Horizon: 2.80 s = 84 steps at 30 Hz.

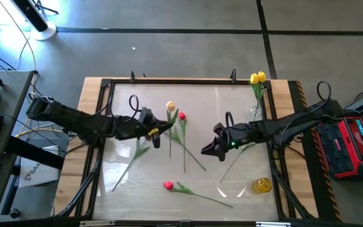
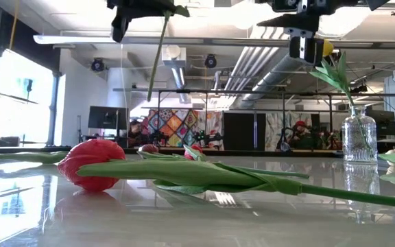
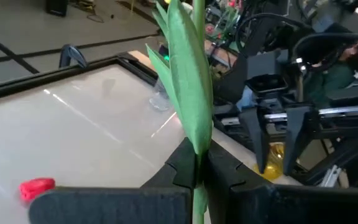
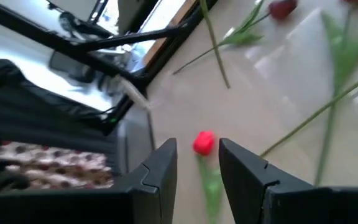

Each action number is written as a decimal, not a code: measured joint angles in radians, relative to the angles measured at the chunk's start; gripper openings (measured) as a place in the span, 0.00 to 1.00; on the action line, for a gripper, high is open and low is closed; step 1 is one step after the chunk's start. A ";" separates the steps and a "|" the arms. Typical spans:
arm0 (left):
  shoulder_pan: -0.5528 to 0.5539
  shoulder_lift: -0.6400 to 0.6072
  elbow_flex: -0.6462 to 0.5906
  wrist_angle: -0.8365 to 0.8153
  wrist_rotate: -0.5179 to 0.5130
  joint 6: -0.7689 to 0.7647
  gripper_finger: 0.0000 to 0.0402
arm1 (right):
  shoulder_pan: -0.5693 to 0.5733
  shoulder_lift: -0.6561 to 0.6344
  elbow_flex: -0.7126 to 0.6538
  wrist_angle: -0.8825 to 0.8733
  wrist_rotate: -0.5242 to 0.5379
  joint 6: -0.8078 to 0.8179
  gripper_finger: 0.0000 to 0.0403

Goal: Sort flowers into vase by color
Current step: Put the left white tulip into the transparent vase

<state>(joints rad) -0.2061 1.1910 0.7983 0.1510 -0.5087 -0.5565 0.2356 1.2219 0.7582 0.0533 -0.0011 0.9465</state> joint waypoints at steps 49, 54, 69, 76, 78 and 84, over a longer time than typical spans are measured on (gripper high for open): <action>0.157 0.176 0.406 0.132 0.338 0.219 0.01 | -0.002 -0.361 0.000 0.054 0.461 -0.337 0.27; 0.182 0.233 0.495 0.099 0.402 0.253 0.01 | 0.002 -0.377 0.006 0.081 0.445 -0.399 0.27; 0.287 0.455 0.861 -0.018 0.493 0.313 0.03 | 0.032 -0.321 0.445 -0.484 0.439 -0.750 0.30; 0.311 0.541 0.956 -0.025 0.587 0.315 0.02 | -0.056 -0.249 0.511 -0.483 0.372 -0.717 0.43; 0.314 0.564 0.977 -0.027 0.594 0.315 0.02 | -0.094 -0.234 0.524 -0.483 0.337 -0.714 0.46; 0.324 0.610 1.024 -0.032 0.627 0.307 0.01 | -0.184 -0.227 0.537 -0.483 0.218 -0.675 0.47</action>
<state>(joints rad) 0.1178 1.8008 1.8224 0.1189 0.1187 -0.2497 0.0512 0.9951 1.2953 -0.4297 0.2172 0.2718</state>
